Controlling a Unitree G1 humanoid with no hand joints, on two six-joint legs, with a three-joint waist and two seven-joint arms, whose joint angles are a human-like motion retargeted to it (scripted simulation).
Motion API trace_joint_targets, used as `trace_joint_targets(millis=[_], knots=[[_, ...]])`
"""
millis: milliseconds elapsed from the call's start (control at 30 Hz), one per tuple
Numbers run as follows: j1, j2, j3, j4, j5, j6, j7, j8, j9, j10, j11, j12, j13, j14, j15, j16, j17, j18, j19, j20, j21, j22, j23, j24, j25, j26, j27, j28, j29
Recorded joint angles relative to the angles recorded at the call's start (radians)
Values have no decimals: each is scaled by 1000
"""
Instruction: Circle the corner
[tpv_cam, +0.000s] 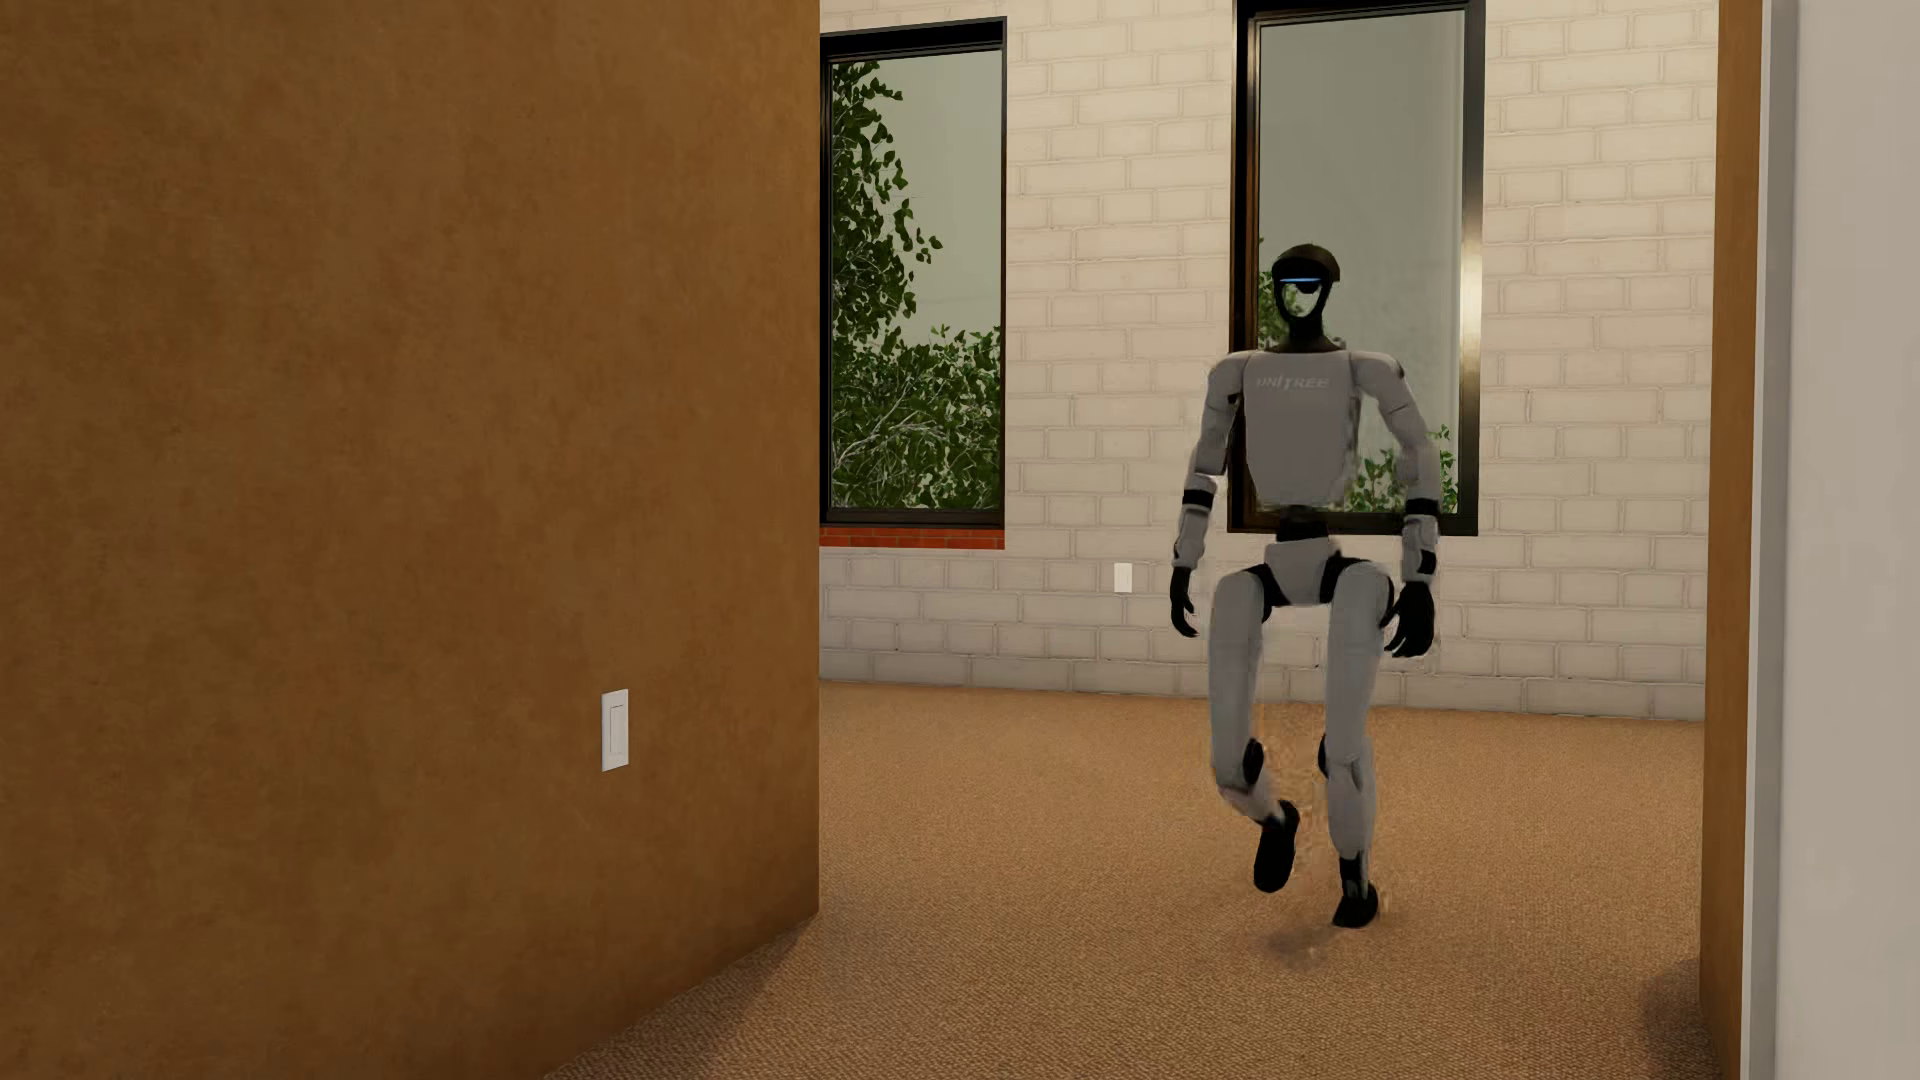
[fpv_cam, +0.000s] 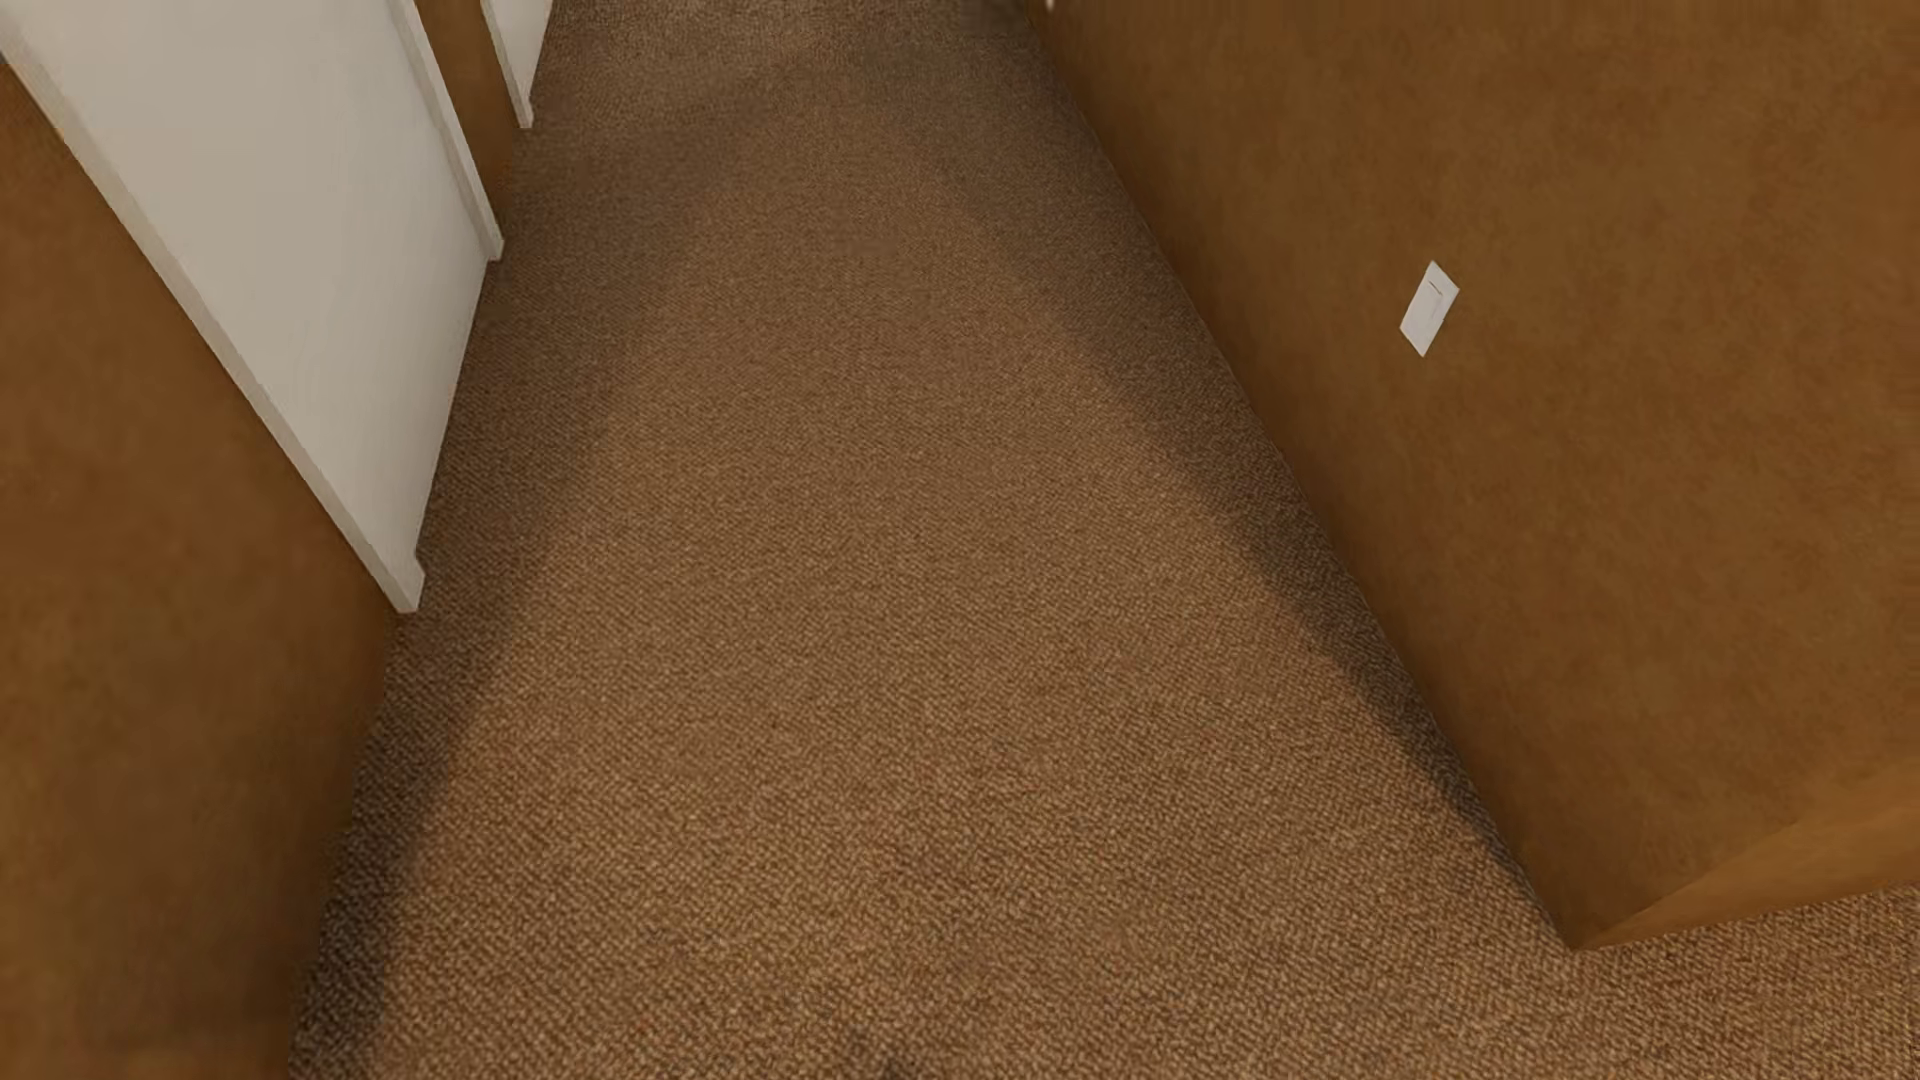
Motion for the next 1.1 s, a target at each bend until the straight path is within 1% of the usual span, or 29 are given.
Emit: trace_joint_targets(millis=[33, 100, 133, 167, 200, 233, 267, 300, 333, 367, 400, 433, 467, 500, 567, 600, 633, 667, 700, 733, 767, 800, 833, 867, 900, 933, 967, 1033, 1100], knots=[[125, -76, -66, 17, 5, 22, 0, 0, 2, -72, -115, -27, 30, -82, -25, 12, -12, 0, 0, 15, -11, -39, 18, 0, 0, 0, 0, 0, 0], [314, -209, -160, 55, -8, 51, 0, 0, 0, -168, -445, -111, 63, -242, 9, 23, -35, 0, 0, 82, -45, -98, 50, 0, 0, 0, 0, 0, 0], [374, -246, -203, 65, -24, 54, 0, 0, -12, -188, -651, -156, 71, -302, 55, 33, -40, 0, 0, 103, -54, -140, 70, 0, 0, 0, 0, 0, 0], [420, -279, -236, 66, -46, 48, 0, 0, -28, -185, -813, -201, 80, -335, 58, 43, -45, 0, 0, 113, -66, -163, 86, 0, 0, 0, 0, 0, 0], [470, -316, -263, 87, -66, 55, 0, 0, -35, -175, -850, -226, 93, -342, 36, 48, -48, 0, 0, 134, -82, -193, 102, 0, 0, 0, 0, 0, 0], [519, -342, -301, 129, -79, 65, 0, 0, -24, -146, -787, -232, 104, -312, 35, 47, -52, 0, 0, 154, -86, -221, 113, 0, 0, 0, 0, 0, 0], [552, -351, -321, 163, -70, 80, 0, 0, -24, -80, -682, -218, 115, -233, 53, 32, -50, 0, 0, 173, -86, -238, 140, 0, 0, 0, 0, 0, 0], [522, -381, -324, 187, -53, 105, 0, 0, -50, 48, -568, -189, 121, -78, 120, 6, -46, 0, 0, 185, -83, -238, 172, 0, 0, 0, 0, 0, 0], [466, -372, -294, 210, -10, 135, 0, 0, -52, 240, -459, -155, 114, 125, 143, -25, -40, 0, 0, 180, -59, -210, 213, 0, 0, 0, 0, 0, 0], [388, -279, -254, 220, 56, 150, 0, 0, -16, 480, -440, -114, 102, 267, 101, -35, -33, 0, 0, 167, -71, -198, 208, 0, 0, 0, 0, 0, 0], [286, -198, -205, 207, 93, 149, 0, 0, 2, 692, -446, -98, 92, 220, 59, -45, -19, 0, 0, 110, -72, -167, 183, 0, 0, 0, 0, 0, 0], [158, -90, -158, 181, 108, 143, 0, 0, 11, 825, -504, -86, 78, 120, 43, -66, -7, 0, 0, 56, -84, -99, 140, 0, 0, 0, 0, 0, 0], [35, 11, -95, 125, 92, 109, 0, 0, 3, 832, -574, -34, 68, 87, 41, -96, 12, 0, 0, 99, -107, -58, 73, 0, 0, 0, 0, 0, 0], [-57, 123, -26, 103, 96, 94, 0, 0, 7, 728, -654, 12, 61, 124, 42, -99, 19, 0, 0, 67, -128, -20, -4, 0, 0, 0, 0, 0, 0], [-195, 309, 96, 74, 62, 63, 0, 0, 4, 303, -769, 100, 26, 278, 34, -94, 18, 0, 0, 0, -143, 45, -170, 0, 0, 0, 0, 0, 0], [-249, 366, 141, 92, 55, 69, 0, 0, -3, 88, -793, 133, -15, 227, 15, -92, 9, 0, 0, -10, -148, 75, -245, 0, 0, 0, 0, 0, 0], [-277, 420, 176, 106, 54, 77, 0, 0, -9, -80, -811, 144, -64, -28, -18, -75, -7, 0, 0, -130, -145, 110, -295, 0, 0, 0, 0, 0, 0], [-311, 472, 217, 130, 41, 82, 0, 0, -15, -114, -804, 177, -98, -297, -56, -66, -15, 0, 0, -163, -164, 121, -346, 0, 0, 0, 0, 0, 0], [-348, 516, 258, 166, 34, 87, 0, 0, -13, -102, -798, 203, -127, -372, -79, -58, -17, 0, 0, -191, -189, 129, -373, 0, 0, 0, 0, 0, 0], [-375, 578, 284, 164, 10, 76, 0, 0, 0, -103, -786, 223, -132, -274, -51, -56, -10, 0, 0, -215, -222, 156, -387, 0, 0, 0, 0, 0, 0], [-409, 593, 303, 146, -19, 63, 0, 0, -9, -57, -732, 239, -122, -44, 41, -53, -1, 0, 0, -217, -246, 167, -383, 0, 0, 0, 0, 0, 0], [-435, 565, 296, 108, -49, 40, 0, 0, -43, -9, -637, 254, -100, 194, 190, -65, 11, 0, 0, -198, -260, 193, -362, 0, 0, 0, 0, 0, 0], [-420, 527, 260, 45, -89, 4, 0, 0, -47, 70, -478, 259, -77, 282, 368, -67, 27, 0, 0, -211, -250, 208, -315, 0, 0, 0, 0, 0, 0], [-363, 470, 216, -3, -96, -18, 0, 0, -27, 128, -297, 244, -62, 261, 465, -60, 41, 0, 0, -222, -216, 205, -246, 0, 0, 0, 0, 0, 0], [-275, 364, 181, -35, -96, -20, 0, 0, -8, 122, -99, 203, -62, 213, 380, -55, 49, 0, 0, -252, -175, 189, -177, 0, 0, 0, 0, 0, 0], [-164, 259, 141, -59, -90, -14, 0, 0, 6, 83, 33, 159, -56, 152, 232, -56, 49, 0, 0, -237, -121, 153, -110, 0, 0, 0, 0, 0, 0], [-55, 149, 86, -60, -68, 8, 0, 0, 8, 32, 93, 114, -39, 83, 125, -59, 45, 0, 0, -212, -83, 106, -54, 0, 0, 0, 0, 0, 0], [158, 2, -48, -17, -26, 59, 0, 0, 8, -68, -43, 49, 39, -68, 51, -50, 28, 0, 0, -108, -49, -49, -5, 0, 0, 0, 0, 0, 0], [320, -90, -146, 35, -22, 88, 0, 0, 0, -141, -394, -27, 105, -191, 75, -40, 12, 0, 0, 5, -27, -204, 38, 0, 0, 0, 0, 0, 0]])
